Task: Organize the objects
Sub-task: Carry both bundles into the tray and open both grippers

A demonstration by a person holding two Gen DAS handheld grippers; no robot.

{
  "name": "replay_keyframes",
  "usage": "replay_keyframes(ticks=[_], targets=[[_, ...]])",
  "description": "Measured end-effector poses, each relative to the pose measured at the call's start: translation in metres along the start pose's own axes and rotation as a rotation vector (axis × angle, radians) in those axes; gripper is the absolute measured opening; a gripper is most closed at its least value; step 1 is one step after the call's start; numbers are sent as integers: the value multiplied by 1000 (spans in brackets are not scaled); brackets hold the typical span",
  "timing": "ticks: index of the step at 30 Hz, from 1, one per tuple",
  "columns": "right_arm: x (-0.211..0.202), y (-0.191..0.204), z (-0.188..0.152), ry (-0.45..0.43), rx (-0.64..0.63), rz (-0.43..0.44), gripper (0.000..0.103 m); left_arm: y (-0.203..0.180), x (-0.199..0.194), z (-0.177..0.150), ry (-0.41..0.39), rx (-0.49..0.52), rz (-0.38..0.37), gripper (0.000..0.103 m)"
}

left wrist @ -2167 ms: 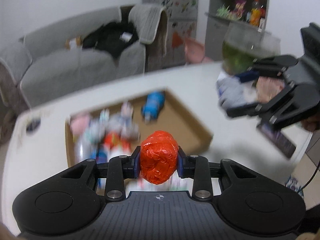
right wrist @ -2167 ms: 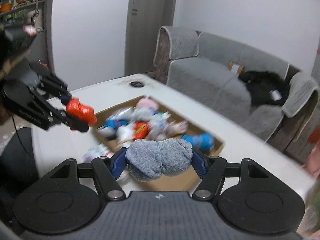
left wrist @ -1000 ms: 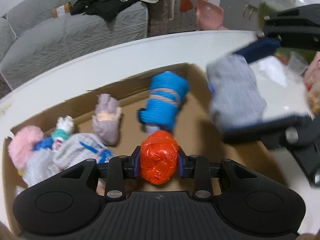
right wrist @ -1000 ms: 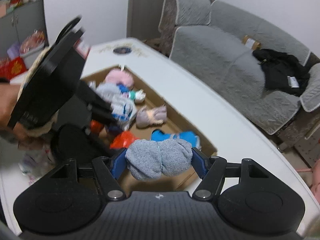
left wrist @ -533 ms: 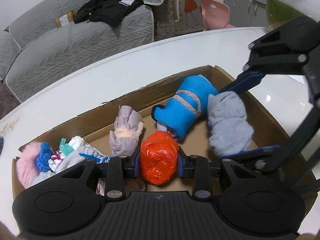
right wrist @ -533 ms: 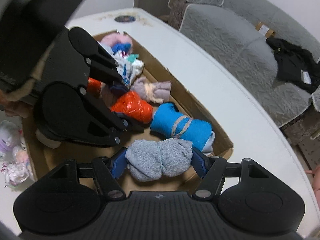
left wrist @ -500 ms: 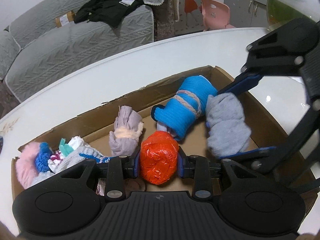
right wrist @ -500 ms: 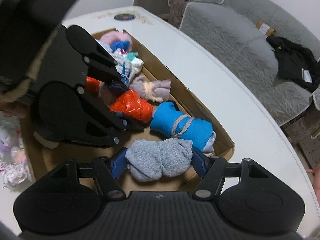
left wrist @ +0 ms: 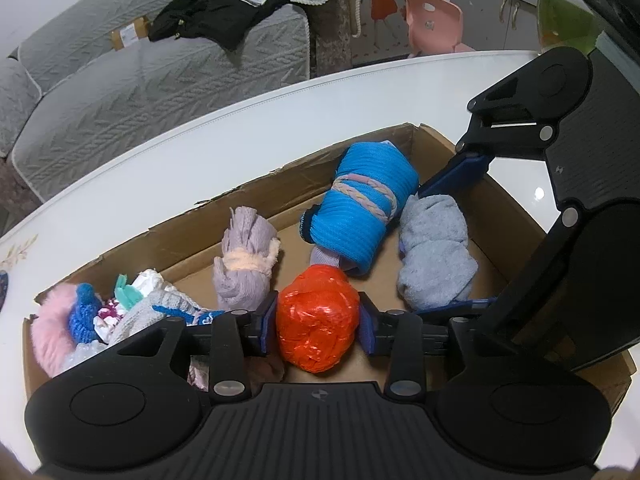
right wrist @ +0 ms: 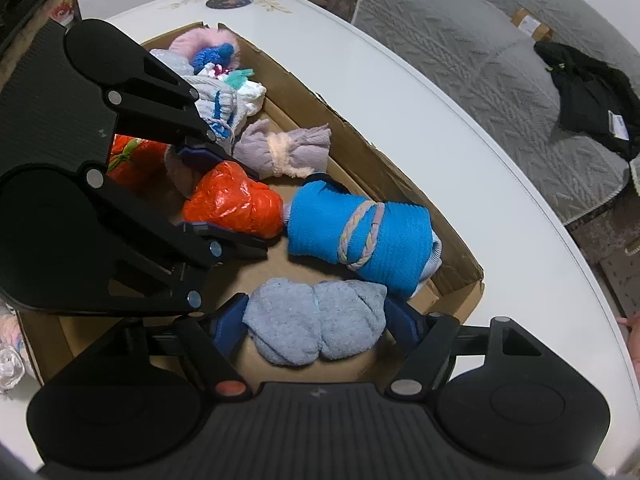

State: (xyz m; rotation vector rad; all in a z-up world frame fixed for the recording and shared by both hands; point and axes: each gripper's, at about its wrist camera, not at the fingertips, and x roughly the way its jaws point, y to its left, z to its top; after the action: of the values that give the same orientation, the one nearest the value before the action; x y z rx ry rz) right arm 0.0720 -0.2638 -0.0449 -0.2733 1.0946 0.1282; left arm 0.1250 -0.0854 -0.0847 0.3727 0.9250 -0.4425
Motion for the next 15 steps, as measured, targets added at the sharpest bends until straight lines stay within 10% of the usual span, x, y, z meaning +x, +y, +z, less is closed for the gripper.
replay_keyframes(ticks=[15], targets=[[-25,22,-10,-13,-7,-56,84,0,-27,-3,-30,11,14,65]])
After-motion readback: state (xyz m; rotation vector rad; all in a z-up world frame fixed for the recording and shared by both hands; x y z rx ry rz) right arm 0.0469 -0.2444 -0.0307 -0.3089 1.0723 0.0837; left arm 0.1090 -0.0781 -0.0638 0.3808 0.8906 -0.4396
